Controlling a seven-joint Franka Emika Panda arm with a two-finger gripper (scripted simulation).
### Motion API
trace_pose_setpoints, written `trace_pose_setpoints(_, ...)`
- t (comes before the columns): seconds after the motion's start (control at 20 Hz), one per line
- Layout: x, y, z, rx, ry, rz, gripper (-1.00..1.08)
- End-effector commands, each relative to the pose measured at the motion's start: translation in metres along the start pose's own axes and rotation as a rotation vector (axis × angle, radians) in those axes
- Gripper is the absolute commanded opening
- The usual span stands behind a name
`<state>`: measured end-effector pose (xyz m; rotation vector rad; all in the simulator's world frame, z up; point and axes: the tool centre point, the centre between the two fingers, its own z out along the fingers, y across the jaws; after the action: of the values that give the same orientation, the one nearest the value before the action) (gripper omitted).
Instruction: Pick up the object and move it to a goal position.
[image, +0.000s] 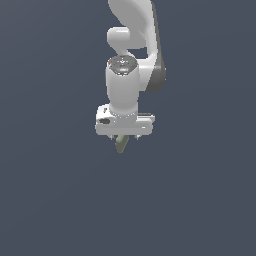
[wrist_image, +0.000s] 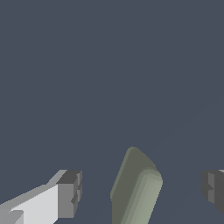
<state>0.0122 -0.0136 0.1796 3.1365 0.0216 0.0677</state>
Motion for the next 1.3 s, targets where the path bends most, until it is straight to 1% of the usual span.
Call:
trace_pose_setpoints(0.0, -0.002, 0.000, 0.001, 0.000, -0.001, 0.007, 1.00)
trace_pose_setpoints(0.35, -0.017, 0.002, 0.007, 0.000, -0.010, 0.085, 1.00)
trace_pose_setpoints(0.95, -0.064, 0.009, 0.026, -0.003, -0.037, 0.321, 1.00)
trace_pose_setpoints(1.25, -0.076, 0.011, 0.030, -0.004, -0.043, 0.378, 1.00)
